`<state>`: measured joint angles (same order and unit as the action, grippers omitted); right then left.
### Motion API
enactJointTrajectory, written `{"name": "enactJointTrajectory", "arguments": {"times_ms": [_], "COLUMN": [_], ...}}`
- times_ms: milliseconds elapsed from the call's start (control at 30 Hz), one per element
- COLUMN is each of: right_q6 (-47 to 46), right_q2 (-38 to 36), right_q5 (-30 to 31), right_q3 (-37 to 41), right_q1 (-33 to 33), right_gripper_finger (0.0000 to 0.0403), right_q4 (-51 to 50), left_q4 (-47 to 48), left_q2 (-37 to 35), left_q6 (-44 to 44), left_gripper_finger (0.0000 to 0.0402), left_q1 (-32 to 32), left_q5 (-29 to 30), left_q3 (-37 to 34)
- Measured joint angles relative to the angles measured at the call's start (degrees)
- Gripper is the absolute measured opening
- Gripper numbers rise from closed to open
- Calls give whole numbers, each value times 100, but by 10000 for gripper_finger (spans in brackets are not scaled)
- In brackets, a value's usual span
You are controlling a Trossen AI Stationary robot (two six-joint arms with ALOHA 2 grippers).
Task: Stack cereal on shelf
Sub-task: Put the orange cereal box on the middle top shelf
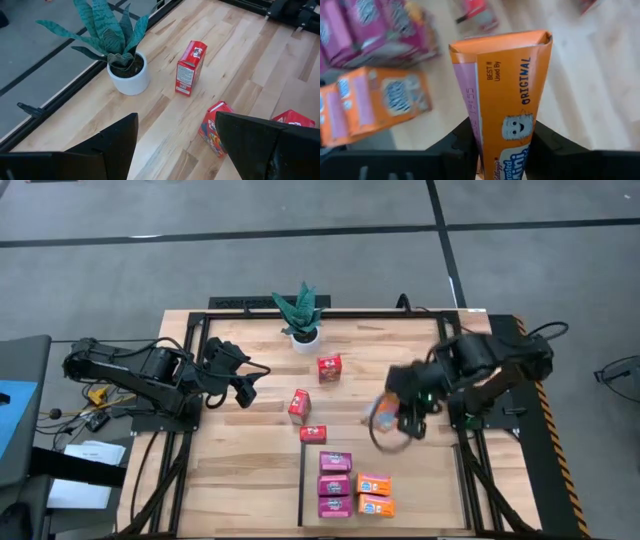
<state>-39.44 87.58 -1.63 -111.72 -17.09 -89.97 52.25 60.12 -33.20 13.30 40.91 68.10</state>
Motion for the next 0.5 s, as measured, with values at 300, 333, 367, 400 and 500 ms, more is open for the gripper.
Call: {"name": "enactJointTrajectory", "arguments": {"times_ms": [300, 333, 367, 400, 500], "right_q6": [-623, -625, -623, -623, -575], "right_q2": [657, 731, 799, 857, 1048], "right_q5": [-236, -311, -379, -441, -485], "right_q3": [2, 6, 6, 6, 6], "right_q1": [-881, -914, -938, -945, -945], "right_gripper_finger": [128, 128, 128, 128, 127], "right_q4": [1, 1, 0, -4, 0], "left_q4": [22, 20, 22, 22, 22], "left_q2": [1, 2, 2, 1, 0], "left_q6": [1, 1, 0, -1, -1], "left_gripper_finger": [255, 255, 255, 255, 255], "left_q1": [0, 0, 0, 0, 0], "left_q5": [0, 0, -2, -2, -2], "left_q3": [0, 0, 0, 0, 0]}}
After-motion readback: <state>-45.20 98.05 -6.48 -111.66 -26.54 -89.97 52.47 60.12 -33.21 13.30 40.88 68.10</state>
